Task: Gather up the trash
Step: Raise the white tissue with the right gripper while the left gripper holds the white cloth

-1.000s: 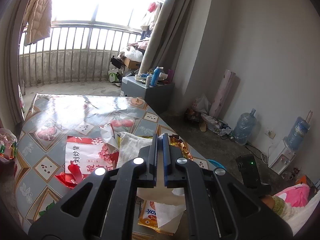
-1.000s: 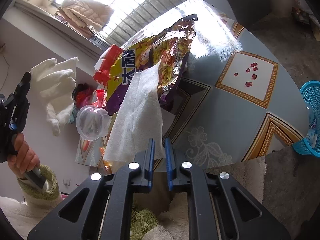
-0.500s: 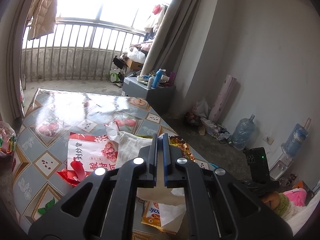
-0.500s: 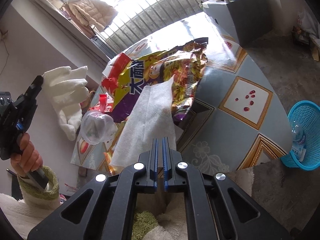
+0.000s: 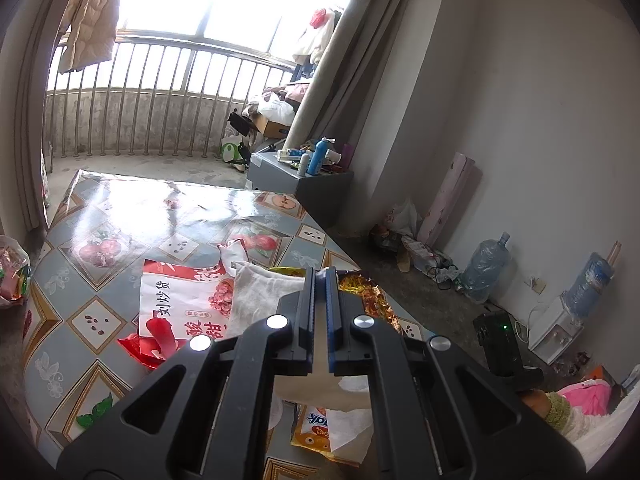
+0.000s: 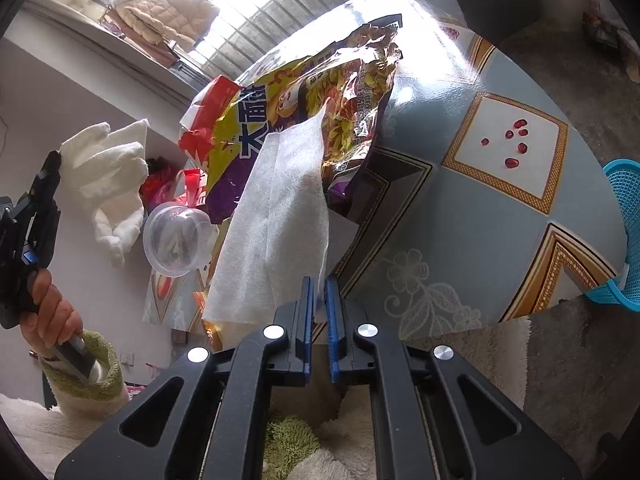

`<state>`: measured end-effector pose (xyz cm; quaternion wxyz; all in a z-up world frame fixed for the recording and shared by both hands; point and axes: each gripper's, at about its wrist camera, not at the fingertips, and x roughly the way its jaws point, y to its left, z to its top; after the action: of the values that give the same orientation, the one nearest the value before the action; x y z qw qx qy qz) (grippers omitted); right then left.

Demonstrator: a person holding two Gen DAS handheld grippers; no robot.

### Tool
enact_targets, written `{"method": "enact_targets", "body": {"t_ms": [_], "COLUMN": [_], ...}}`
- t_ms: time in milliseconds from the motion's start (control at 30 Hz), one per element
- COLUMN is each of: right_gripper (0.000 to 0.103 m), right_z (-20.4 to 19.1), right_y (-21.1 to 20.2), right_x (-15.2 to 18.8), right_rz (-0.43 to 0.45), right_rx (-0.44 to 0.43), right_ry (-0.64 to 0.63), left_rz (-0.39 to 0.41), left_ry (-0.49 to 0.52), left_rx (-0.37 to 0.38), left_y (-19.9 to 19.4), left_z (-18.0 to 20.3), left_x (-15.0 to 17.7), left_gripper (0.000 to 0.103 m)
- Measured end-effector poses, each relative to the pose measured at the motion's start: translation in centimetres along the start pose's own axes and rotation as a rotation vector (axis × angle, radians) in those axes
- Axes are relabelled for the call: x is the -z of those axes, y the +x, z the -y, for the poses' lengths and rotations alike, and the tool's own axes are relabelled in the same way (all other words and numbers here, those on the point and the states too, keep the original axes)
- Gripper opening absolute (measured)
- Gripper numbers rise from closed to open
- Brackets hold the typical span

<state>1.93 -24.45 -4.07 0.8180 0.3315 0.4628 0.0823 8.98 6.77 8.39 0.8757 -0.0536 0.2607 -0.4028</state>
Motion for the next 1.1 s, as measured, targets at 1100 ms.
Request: {"method": "enact_targets", "body": {"t_ms": [1100], "right_gripper": [0.001], "right_z": [-7.8], "right_y": [-19.5], "right_x": [-9.2], "right_rz": [0.596], "right_rx": [-0.198], "right_ry": [-0.249], "left_rz": [0.058], "left_ry": [0.152], "left_rx": [0.182], "left_y": [2.4], "left_z": [9.8], "left_x": [-5.9], "left_gripper": [0.003]}}
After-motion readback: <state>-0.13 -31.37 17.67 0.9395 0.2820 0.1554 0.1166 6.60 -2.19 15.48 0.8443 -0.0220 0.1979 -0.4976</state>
